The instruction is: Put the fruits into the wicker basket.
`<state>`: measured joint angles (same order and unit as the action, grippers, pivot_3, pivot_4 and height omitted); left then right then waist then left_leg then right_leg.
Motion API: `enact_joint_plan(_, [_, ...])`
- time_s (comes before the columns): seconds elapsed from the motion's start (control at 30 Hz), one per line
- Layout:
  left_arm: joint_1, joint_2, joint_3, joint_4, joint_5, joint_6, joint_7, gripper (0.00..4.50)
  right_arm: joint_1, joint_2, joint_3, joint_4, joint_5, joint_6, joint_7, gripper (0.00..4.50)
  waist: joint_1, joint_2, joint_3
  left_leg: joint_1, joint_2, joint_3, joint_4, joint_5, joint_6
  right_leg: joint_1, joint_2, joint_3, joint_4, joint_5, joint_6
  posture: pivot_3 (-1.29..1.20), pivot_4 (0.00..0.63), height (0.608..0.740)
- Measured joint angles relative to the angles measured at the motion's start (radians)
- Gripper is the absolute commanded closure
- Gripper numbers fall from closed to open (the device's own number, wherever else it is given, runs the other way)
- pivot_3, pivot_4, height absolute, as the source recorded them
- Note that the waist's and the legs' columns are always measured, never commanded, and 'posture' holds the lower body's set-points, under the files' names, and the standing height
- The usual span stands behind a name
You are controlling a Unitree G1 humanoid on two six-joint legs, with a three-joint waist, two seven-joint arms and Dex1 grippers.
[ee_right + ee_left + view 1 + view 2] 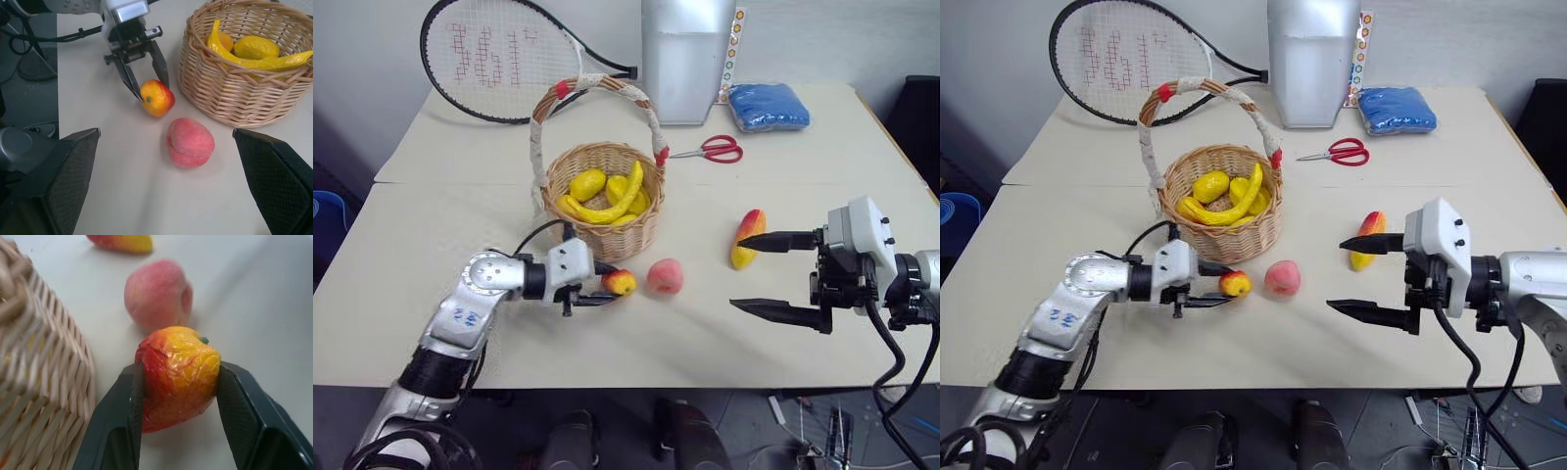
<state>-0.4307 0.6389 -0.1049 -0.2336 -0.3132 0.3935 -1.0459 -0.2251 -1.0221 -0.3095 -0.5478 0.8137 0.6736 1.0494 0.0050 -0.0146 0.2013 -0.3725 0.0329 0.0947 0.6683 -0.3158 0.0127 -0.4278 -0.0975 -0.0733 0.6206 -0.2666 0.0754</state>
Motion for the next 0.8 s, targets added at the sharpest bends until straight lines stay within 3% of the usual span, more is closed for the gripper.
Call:
enact_joint_plan(0.13, [-0.029, 0.032, 0.147, -0.110, -0.185, 0.184, 0.037, 2.66, -0.028, 0.021, 0.017, 0.012, -0.001, 0.000, -0.017, 0.00, -0.004, 0.000, 0.000, 0.000, 0.000, -0.001, 0.000, 0.000, -0.001, 0.001, 0.000, 0.001, 0.000, 0.000, 0.000, 0.00, 0.150, 0.740])
enact_joint_plan(0.2, [-0.099, 0.011, 0.183, -0.101, -0.201, 0.234, 0.119, 2.66, -0.037, 0.029, 0.030, 0.018, -0.005, -0.006, -0.023, 0.00, 0.002, 0.000, 0.000, 0.000, -0.002, -0.002, 0.001, 0.002, 0.000, 0.002, 0.002, 0.001, 0.001, 0.000, 0.000, 0.00, 0.150, 0.740])
enact_joint_plan(0.33, [-0.275, -0.035, 0.177, -0.010, -0.111, 0.235, 0.296, 2.66, -0.067, 0.059, 0.046, 0.040, -0.027, -0.022, -0.044, 0.00, 0.017, -0.001, 0.001, 0.001, -0.004, 0.000, 0.001, 0.002, 0.001, 0.002, 0.003, 0.000, 0.000, 0.002, 0.003, 0.00, 0.150, 0.740])
enact_joint_plan(0.53, [-0.321, -0.065, 0.032, 0.147, 0.057, 0.165, 0.372, 2.66, -0.082, 0.102, 0.083, 0.046, -0.076, -0.048, -0.092, 0.00, 0.017, -0.001, 0.001, -0.001, -0.004, 0.002, 0.000, 0.004, -0.003, 0.000, 0.003, 0.000, -0.001, 0.002, 0.003, 0.00, 0.150, 0.740])
enact_joint_plan(0.57, [-0.323, -0.065, 0.014, 0.172, 0.078, 0.156, 0.374, 2.00, -0.081, 0.109, 0.088, 0.046, -0.082, -0.050, -0.098, 0.00, 0.017, -0.002, 0.001, -0.001, -0.003, 0.002, 0.000, 0.005, -0.003, 0.000, 0.004, 0.000, -0.002, 0.002, 0.003, 0.00, 0.150, 0.740])
enact_joint_plan(0.8, [-0.326, -0.069, 0.005, 0.212, 0.095, 0.118, 0.343, 0.03, -0.072, 0.125, 0.108, 0.040, -0.092, -0.059, -0.135, 0.00, 0.018, -0.002, 0.001, -0.002, -0.003, 0.002, 0.000, 0.004, -0.002, -0.001, 0.002, -0.001, -0.001, 0.002, 0.003, 0.00, 0.150, 0.740])
